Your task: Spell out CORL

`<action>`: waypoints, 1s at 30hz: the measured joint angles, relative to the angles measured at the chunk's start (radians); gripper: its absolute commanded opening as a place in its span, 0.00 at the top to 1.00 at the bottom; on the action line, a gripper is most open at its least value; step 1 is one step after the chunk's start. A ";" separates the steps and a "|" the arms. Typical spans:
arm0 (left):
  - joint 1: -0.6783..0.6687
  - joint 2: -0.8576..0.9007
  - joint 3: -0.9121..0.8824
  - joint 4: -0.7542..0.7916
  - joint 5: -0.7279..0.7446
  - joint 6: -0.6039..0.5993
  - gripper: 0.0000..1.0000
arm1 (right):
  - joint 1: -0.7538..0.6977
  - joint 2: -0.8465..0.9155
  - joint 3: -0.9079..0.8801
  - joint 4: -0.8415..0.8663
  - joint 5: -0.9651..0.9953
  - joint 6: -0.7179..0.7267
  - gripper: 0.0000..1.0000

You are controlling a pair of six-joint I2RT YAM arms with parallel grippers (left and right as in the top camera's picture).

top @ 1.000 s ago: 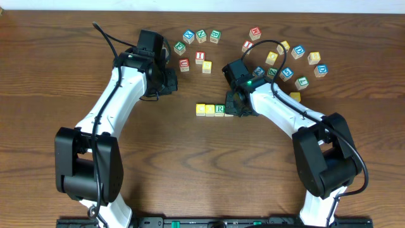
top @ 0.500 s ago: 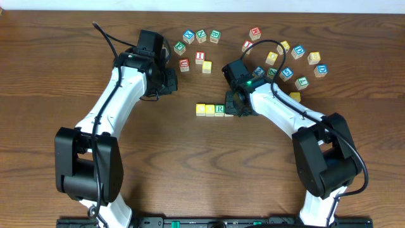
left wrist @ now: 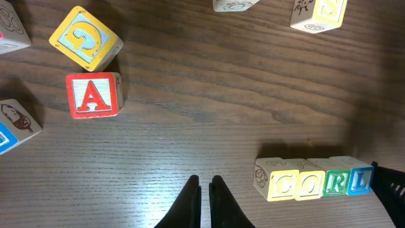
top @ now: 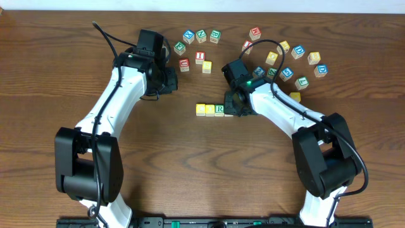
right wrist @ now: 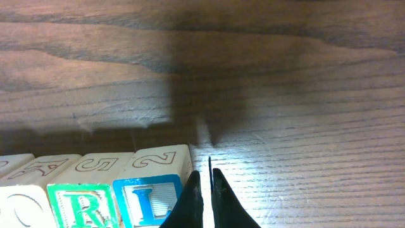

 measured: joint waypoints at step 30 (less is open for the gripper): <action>0.000 0.000 0.000 0.000 0.000 0.000 0.93 | 0.009 0.000 0.000 0.061 -0.022 -0.022 0.88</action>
